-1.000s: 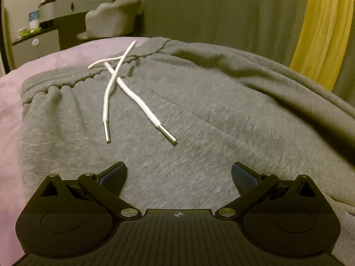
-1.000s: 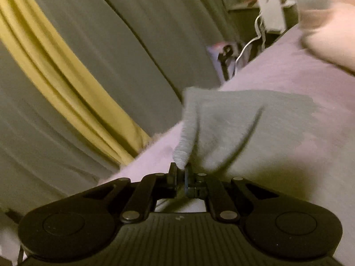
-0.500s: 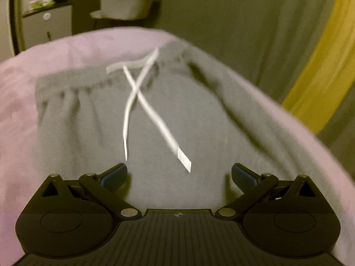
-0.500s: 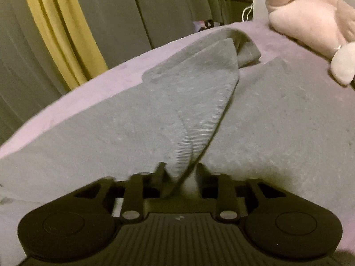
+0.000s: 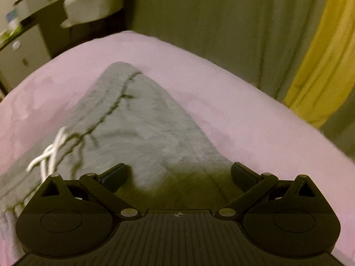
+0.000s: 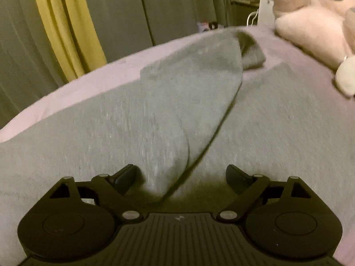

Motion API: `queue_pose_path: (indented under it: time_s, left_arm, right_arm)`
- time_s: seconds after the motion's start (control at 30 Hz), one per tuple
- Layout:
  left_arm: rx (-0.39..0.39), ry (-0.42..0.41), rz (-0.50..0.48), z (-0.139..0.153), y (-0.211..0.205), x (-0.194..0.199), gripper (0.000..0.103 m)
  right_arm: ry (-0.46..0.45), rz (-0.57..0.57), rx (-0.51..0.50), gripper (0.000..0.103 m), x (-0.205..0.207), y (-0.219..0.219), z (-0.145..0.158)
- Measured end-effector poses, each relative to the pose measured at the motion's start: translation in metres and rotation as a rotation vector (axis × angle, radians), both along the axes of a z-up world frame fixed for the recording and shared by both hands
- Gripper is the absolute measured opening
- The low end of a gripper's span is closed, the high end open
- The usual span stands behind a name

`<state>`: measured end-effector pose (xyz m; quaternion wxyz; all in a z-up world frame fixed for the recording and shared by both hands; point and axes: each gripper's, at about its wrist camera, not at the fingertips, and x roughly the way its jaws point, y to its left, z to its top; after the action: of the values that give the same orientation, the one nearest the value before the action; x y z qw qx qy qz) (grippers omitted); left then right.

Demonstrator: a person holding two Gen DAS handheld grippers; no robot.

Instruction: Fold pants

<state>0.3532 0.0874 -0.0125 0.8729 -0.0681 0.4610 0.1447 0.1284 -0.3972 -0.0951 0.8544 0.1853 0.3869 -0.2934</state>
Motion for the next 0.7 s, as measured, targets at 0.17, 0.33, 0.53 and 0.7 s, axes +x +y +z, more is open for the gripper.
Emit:
queue_pose_path:
  time_s: [0.17,0.33,0.53,0.7]
  left_arm:
    - [0.021,0.0,-0.064,-0.012,-0.003,0.01,0.084]
    - [-0.018,-0.015,-0.143,-0.009,-0.009,0.008,0.043]
    - [-0.154,-0.055,-0.136,0.027,0.017,-0.003,0.016]
    - [-0.28,-0.248,-0.182,0.096,0.049,-0.06,0.015]
  right_arm:
    - [0.075,0.077,-0.201,0.076,0.032,0.006,-0.001]
    - [0.099,0.041,-0.15,0.05,0.056,-0.01,-0.007]
    - [-0.127,-0.108,0.159,0.01,0.049,-0.069,0.028]
    - [-0.42,-0.134,0.165,0.008,-0.005,-0.074,0.116]
